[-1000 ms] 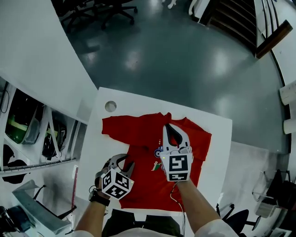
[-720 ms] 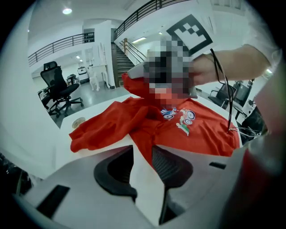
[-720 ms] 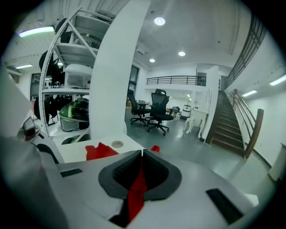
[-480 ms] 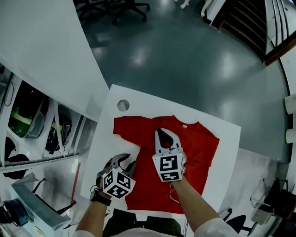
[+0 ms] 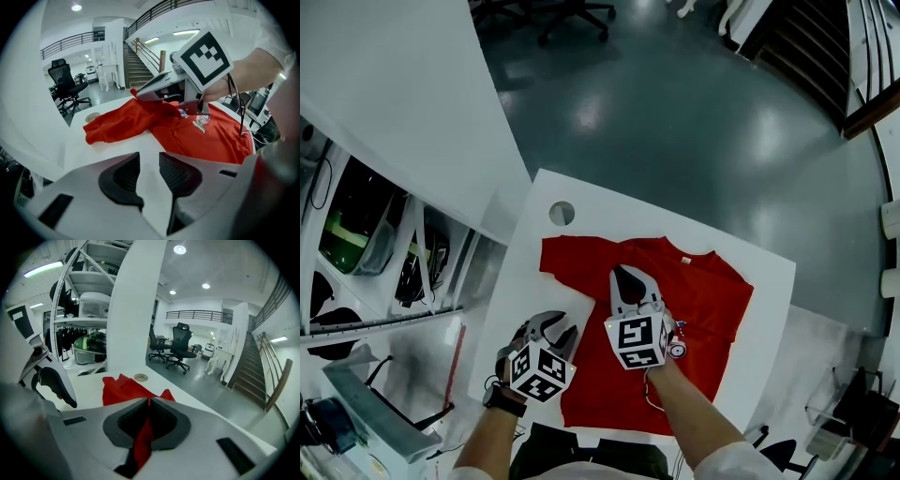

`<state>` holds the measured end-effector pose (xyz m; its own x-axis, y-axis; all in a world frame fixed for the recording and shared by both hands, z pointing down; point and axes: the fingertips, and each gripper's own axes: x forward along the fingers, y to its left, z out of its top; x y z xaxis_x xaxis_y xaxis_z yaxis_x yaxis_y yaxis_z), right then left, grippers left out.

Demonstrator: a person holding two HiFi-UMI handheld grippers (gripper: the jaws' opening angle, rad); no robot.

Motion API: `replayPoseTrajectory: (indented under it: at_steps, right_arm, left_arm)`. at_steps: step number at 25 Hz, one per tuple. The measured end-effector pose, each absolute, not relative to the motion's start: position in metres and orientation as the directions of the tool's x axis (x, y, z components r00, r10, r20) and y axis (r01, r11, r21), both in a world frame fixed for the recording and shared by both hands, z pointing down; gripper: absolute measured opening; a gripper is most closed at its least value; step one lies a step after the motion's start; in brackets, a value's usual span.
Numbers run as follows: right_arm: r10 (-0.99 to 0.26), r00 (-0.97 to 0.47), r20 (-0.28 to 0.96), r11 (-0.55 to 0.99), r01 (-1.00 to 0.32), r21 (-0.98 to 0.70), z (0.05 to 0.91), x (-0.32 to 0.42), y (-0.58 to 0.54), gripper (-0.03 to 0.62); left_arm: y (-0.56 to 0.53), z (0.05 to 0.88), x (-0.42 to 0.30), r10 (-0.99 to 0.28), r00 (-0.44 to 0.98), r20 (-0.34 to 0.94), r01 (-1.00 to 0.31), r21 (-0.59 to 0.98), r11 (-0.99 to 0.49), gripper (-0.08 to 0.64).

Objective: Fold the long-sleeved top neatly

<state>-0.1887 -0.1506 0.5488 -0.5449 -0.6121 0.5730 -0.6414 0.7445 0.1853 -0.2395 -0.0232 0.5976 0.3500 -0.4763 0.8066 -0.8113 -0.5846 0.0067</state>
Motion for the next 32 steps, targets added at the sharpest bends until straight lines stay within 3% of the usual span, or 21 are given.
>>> replayPoseTrajectory:
  at_steps: [3,7,18,32]
  right_arm:
    - [-0.599,-0.557,0.575,0.756,-0.630,0.177,0.550,-0.193,-0.148,0.035]
    - [-0.577,-0.591,0.563,0.783,-0.597,0.176,0.544,-0.204,-0.142,0.104]
    - [-0.588,-0.587,0.556,0.775,-0.605,0.181,0.539,-0.200,-0.141,0.106]
    - [-0.603,-0.569,0.559,0.758,-0.627,0.179,0.536,-0.194,-0.147,0.104]
  left_arm:
    - [-0.025,0.599,-0.242,-0.479,0.347,0.806,-0.817,0.009,-0.577,0.135]
    - [-0.029,0.600,-0.247,-0.485,0.342,0.805,-0.825,0.010,-0.565,0.135]
    - [-0.049,0.596,-0.259,-0.514,0.308,0.801,-0.855,-0.005,-0.519,0.135]
    - [-0.101,0.583,-0.317,-0.612,0.213,0.761,-0.944,0.000,-0.329,0.137]
